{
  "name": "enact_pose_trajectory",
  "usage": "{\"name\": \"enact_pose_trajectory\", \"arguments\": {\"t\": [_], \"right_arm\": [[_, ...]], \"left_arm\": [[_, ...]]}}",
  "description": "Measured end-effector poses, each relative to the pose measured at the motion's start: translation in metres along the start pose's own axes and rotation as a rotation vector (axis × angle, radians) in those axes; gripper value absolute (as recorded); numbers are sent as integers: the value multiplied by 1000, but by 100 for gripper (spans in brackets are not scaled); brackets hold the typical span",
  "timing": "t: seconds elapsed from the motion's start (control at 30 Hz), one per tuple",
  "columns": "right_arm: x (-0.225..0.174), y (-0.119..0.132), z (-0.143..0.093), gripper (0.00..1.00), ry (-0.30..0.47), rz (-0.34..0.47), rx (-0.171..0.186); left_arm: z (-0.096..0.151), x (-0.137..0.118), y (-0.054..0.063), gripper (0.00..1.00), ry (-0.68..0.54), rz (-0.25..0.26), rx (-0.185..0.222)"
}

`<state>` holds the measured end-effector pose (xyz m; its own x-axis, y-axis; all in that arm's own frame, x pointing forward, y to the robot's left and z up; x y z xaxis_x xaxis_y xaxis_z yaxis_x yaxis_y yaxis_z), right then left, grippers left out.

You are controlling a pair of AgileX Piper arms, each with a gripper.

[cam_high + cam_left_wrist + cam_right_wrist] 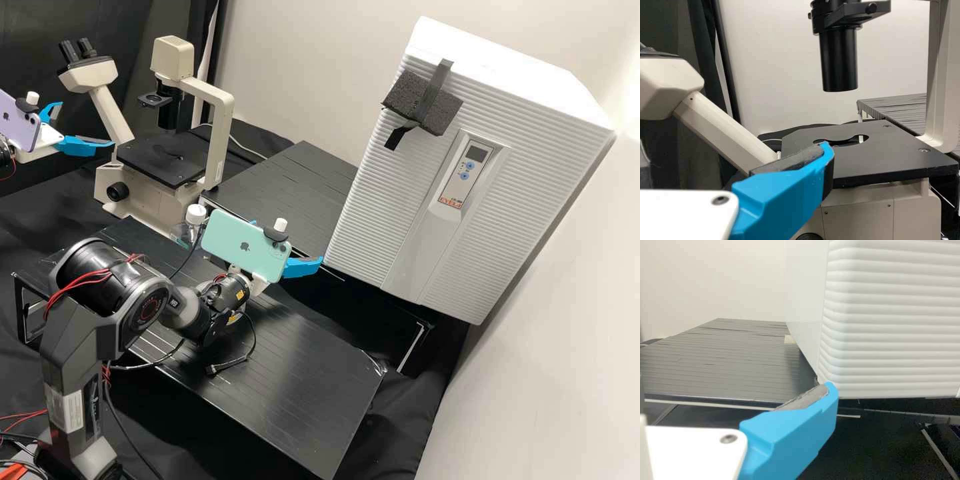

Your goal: Open the petri dish lid.

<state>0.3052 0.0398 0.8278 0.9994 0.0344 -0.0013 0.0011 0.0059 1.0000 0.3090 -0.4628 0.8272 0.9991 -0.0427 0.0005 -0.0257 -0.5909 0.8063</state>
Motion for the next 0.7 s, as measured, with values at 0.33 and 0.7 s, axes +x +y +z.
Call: {"name": "enact_pose_trajectory", "arguments": {"t": [0.33,0.7], "right_arm": [[-3,-1,1,100,0,0,0],[-75,9,-8,100,88,61,26]], "left_arm": [[0,0,0,100,0,0,0],[0,0,0,100,0,0,0]]}}
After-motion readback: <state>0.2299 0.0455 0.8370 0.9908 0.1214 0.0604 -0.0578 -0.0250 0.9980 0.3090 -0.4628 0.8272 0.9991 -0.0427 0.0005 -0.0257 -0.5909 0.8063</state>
